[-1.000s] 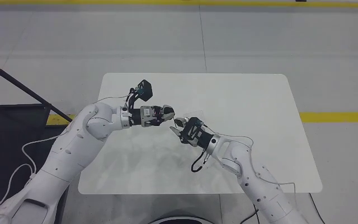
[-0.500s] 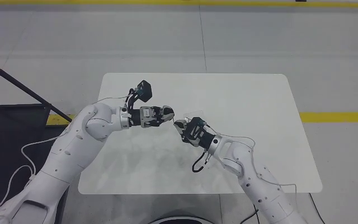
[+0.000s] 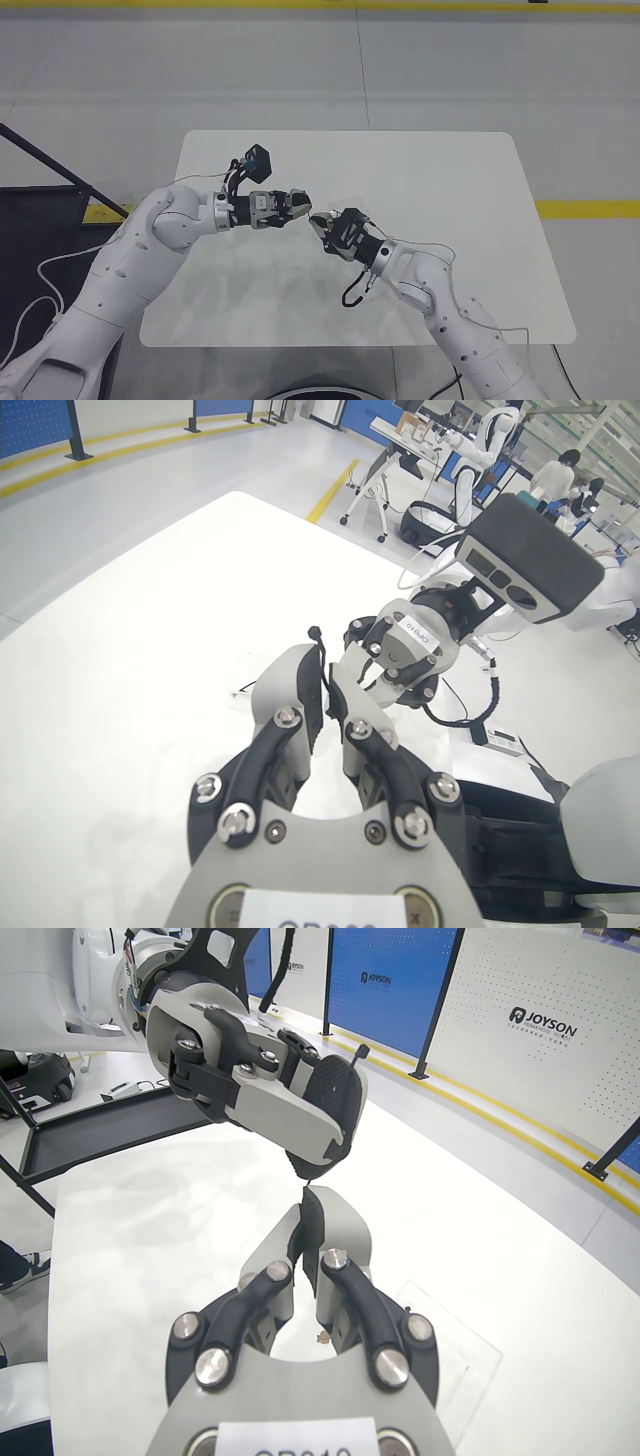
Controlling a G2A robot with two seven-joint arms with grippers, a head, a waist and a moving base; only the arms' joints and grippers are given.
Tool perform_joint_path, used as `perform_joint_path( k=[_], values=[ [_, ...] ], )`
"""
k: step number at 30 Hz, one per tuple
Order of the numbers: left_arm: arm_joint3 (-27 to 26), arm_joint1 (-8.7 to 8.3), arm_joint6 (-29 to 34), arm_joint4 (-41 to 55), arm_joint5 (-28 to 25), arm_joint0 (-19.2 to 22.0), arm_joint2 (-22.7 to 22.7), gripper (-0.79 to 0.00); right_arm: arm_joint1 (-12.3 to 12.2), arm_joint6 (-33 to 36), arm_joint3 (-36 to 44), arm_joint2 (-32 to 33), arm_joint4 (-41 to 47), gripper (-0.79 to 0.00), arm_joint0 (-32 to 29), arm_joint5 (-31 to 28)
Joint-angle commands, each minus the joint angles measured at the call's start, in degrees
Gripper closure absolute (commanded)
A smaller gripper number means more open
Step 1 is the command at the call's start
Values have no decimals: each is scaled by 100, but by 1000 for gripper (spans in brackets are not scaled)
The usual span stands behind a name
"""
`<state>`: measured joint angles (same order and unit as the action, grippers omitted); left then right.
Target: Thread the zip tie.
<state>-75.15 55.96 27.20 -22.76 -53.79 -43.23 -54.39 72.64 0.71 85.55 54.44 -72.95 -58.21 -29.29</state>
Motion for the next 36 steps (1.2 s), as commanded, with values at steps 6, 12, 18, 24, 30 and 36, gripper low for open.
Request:
perform_joint_path(
  k=[6, 12, 18, 24, 30, 36],
  values=[
    [-6, 4, 1, -21, -13, -22, -34, -111, 10, -29, 18, 22, -16, 0, -18, 4],
    [-20, 9, 13, -41, -19, -36, -51, 0, 18, -20, 22, 34, -33, 0, -24, -11],
    [-24, 16, -4, -55, -15, -47, -74, 0, 29, 13, 12, 43, -17, -228, -25, -26],
    [-22, 23, -33, -67, -1, -58, -100, 0, 36, 34, -2, 62, -11, -351, -26, -43],
    [-4, 34, -49, -78, 18, -56, -117, 0, 15, -2, 11, 179, -21, -403, -99, -72],
    [51, 36, -232, -451, 437, -41, -253, 0, -167, -420, 647, 682, -781, -597, -508, -315]
  ],
)
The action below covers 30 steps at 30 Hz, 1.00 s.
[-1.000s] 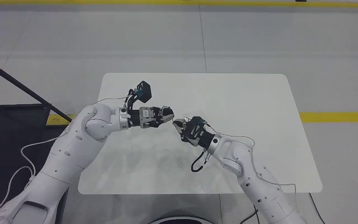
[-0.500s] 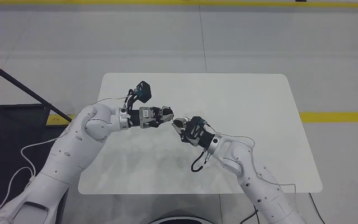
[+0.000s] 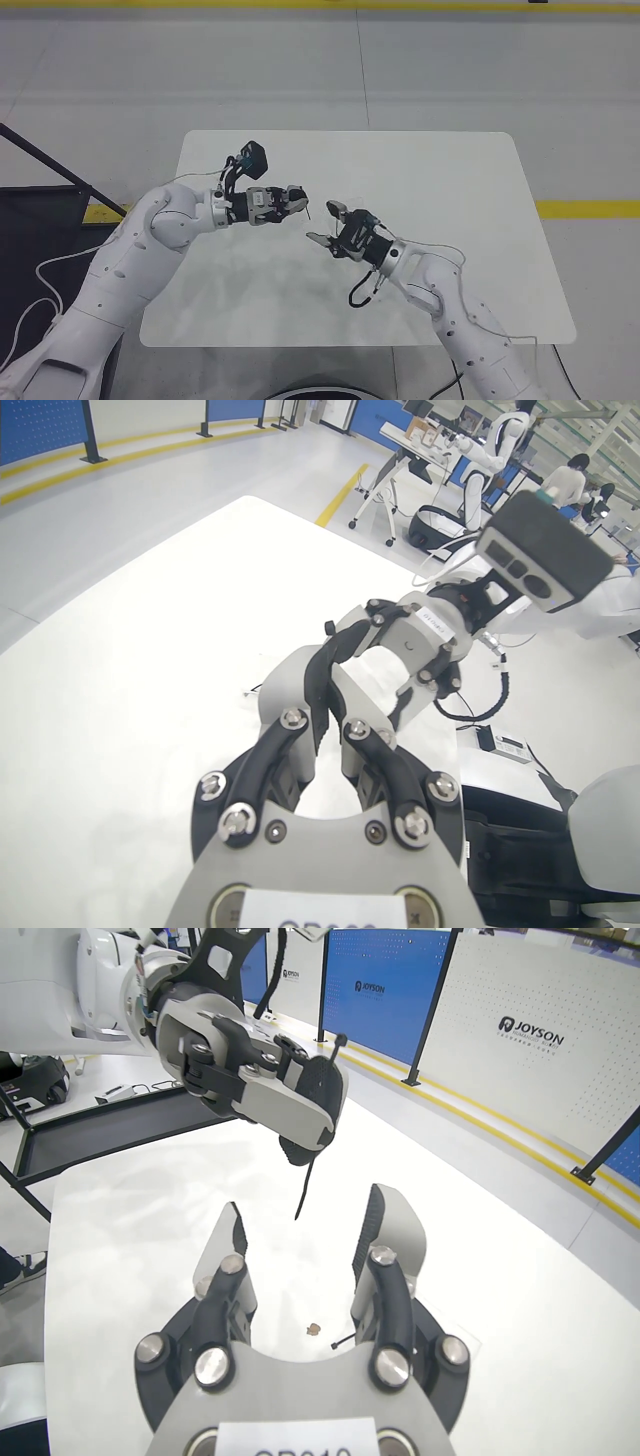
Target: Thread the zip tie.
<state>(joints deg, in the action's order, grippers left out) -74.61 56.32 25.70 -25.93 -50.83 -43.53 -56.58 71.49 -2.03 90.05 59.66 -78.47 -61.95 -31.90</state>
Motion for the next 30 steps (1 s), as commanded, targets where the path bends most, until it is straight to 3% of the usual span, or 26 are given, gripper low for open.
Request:
perform_joint_path(
  k=[1, 5, 7, 16, 21, 25, 28, 30],
  values=[
    [4, 0, -137, -192, 166, -33, -57, 0, -104, -249, 387, 302, -451, -600, -269, -128],
    [76, -19, -205, -294, 189, -90, -167, 0, -309, -107, 1143, 786, -1329, -585, -804, -719],
    [89, -26, -195, -300, 167, -105, -191, 0, -390, 423, 1469, 889, -1758, -785, -1006, -1145],
    [89, -26, -195, -300, 167, -105, -191, 0, -402, 549, 1547, 856, -1882, -785, -1038, -1228],
    [89, -26, -195, -300, 167, -105, -191, 0, -303, 1371, 1330, 187, -2305, -785, -674, -1006],
    [89, -26, -195, -300, 167, -105, -191, 0, -164, 2172, 907, -142, -1951, -662, -145, -814],
    [89, -26, -195, -300, 167, -105, -191, 0, -91, 2690, 677, -277, -1562, -437, 165, -932],
    [89, -26, -195, -300, 167, -105, -191, 0, -55, 3058, 614, -344, -1443, -416, 307, -906]
  ],
)
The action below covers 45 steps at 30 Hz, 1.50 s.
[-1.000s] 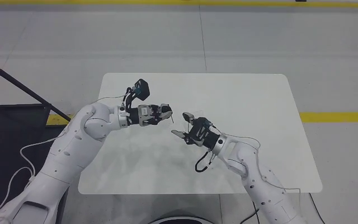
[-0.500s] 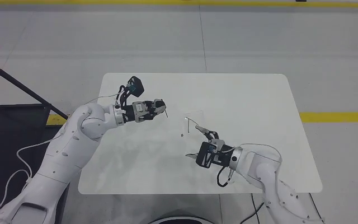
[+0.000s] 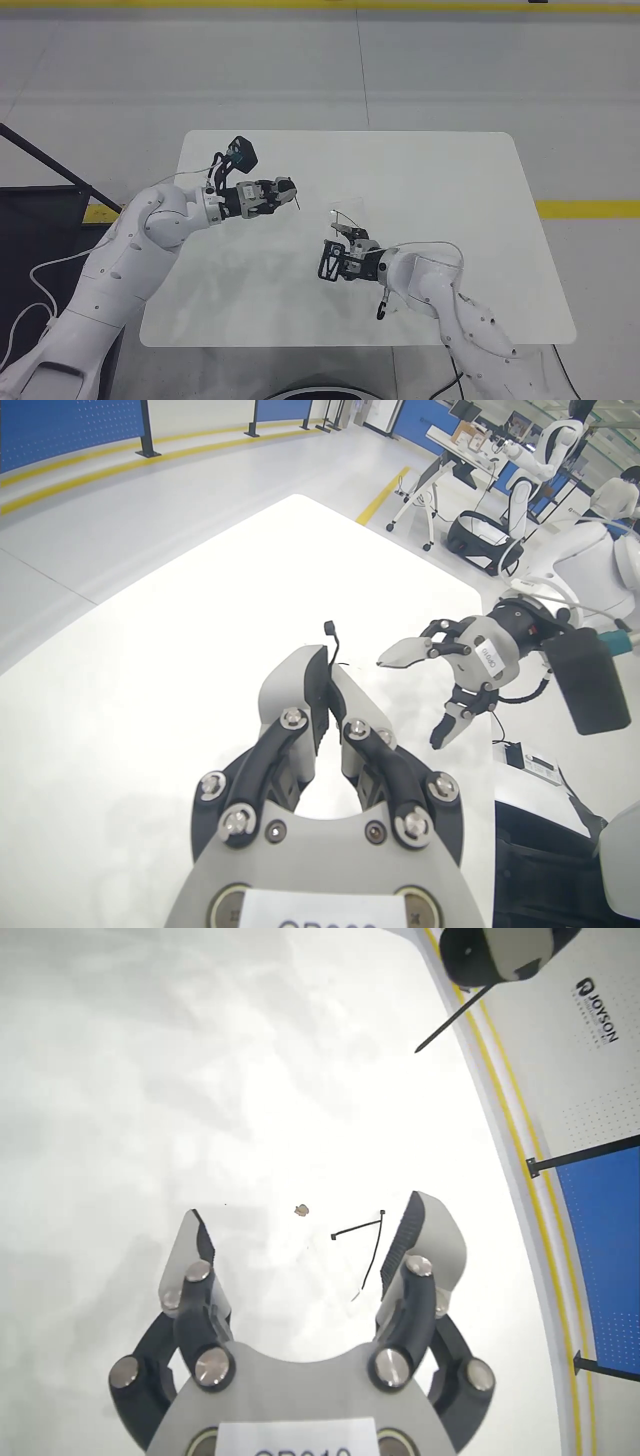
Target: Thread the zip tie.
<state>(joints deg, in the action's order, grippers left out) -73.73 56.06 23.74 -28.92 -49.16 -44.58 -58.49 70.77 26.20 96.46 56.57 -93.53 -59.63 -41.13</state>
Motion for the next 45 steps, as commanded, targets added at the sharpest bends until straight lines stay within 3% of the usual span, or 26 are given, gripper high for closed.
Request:
perform_joint_path(
  k=[1, 13, 23, 27, 45],
  values=[
    [0, 0, 0, 0, 0, 0, 0, 0, 32, 407, -42, -71, 94, -391, 120, 52],
    [0, 0, 0, 0, 0, 0, 0, 0, 182, 1674, -293, -348, 561, -336, 575, 340],
    [0, 0, 0, 0, 0, 0, 0, 0, 313, 1908, -711, -635, 736, -289, 936, 522],
    [0, 0, 0, 0, 0, 0, 0, 0, 332, 1947, -777, -664, 771, -240, 981, 534],
    [0, 0, 0, 0, 0, 0, 0, 0, 378, 1975, -925, -699, 893, -157, 1099, 469]
  ],
)
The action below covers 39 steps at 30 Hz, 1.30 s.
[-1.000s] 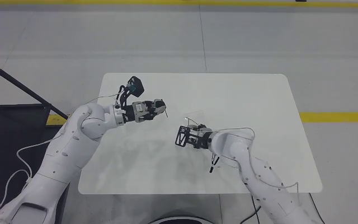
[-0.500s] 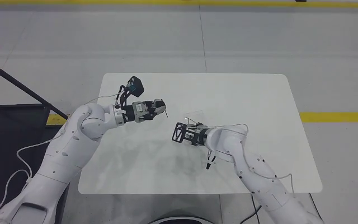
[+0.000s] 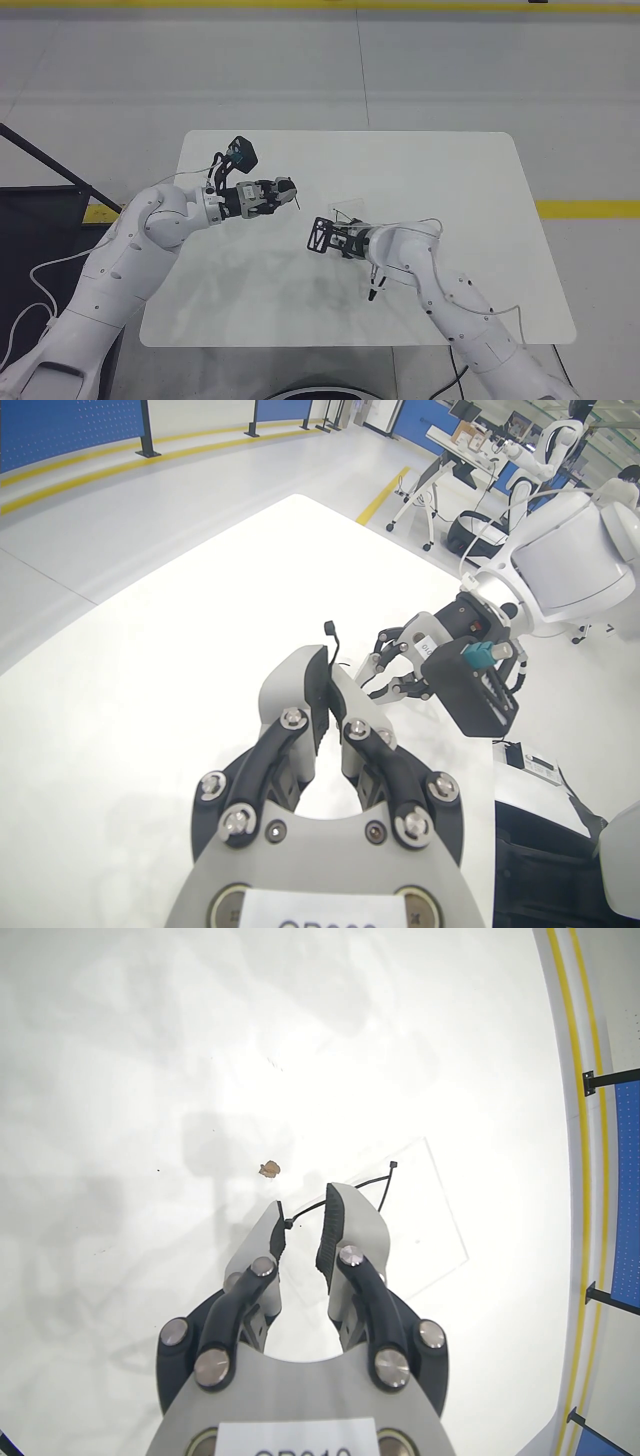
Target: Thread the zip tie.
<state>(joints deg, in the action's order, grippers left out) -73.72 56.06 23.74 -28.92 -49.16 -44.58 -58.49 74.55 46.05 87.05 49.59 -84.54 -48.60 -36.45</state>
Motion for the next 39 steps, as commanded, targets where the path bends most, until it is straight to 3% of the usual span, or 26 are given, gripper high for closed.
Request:
perform_joint_path(
  k=[1, 7, 21, 27, 33, 39],
  values=[
    [0, 0, 0, 0, 0, 0, 0, 0, -1, -17, 31, 1, -18, -132, -12, 0],
    [0, 0, 0, 0, 0, 0, 0, 0, -7, -22, 74, 23, -45, -3, -46, -10],
    [0, 0, 0, 0, 0, 0, 0, 0, -45, -119, 326, 176, -128, 0, -173, 22],
    [0, 0, 0, 0, 0, 0, 0, 0, -160, -441, 1031, 490, -527, 0, -635, 245],
    [-102, 3, -33, -44, 160, -73, -11, 0, -418, -1681, 2380, 1118, -1337, 0, -1790, 197],
    [-230, 8, 177, -224, 24, -91, 64, 0, -705, -3977, 3312, 1501, -2661, 0, -2937, -177]
  ],
)
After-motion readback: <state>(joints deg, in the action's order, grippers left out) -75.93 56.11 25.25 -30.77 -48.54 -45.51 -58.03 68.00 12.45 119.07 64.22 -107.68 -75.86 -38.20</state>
